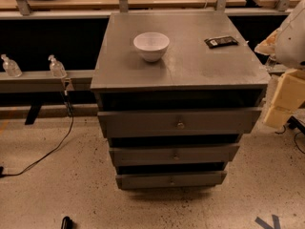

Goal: Open middle drawer

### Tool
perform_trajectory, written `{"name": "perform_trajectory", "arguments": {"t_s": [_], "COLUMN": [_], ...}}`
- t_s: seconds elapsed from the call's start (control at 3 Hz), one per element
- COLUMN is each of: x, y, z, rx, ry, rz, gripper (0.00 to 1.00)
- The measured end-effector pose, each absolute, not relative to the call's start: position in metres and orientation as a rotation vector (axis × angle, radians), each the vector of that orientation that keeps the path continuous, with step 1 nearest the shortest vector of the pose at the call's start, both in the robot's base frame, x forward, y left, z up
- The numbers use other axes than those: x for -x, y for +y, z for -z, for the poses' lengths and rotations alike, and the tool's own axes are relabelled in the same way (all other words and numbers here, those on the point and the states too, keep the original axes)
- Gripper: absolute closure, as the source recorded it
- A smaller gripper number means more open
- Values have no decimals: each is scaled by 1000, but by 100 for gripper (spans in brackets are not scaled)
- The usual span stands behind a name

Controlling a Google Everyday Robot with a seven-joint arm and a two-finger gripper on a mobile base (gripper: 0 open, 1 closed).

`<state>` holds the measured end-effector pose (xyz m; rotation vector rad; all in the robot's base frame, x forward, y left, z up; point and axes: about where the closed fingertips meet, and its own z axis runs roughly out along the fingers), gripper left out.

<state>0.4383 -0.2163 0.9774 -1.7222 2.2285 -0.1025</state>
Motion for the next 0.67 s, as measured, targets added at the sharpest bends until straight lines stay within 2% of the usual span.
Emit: {"name": "perform_trajectory", "arguments": {"t_s": [0.67], "x": [-444], "y": [-213], "z": [-965], "rx": [1754], "ry": [2193], "rz": [62], "gripper": [0]}}
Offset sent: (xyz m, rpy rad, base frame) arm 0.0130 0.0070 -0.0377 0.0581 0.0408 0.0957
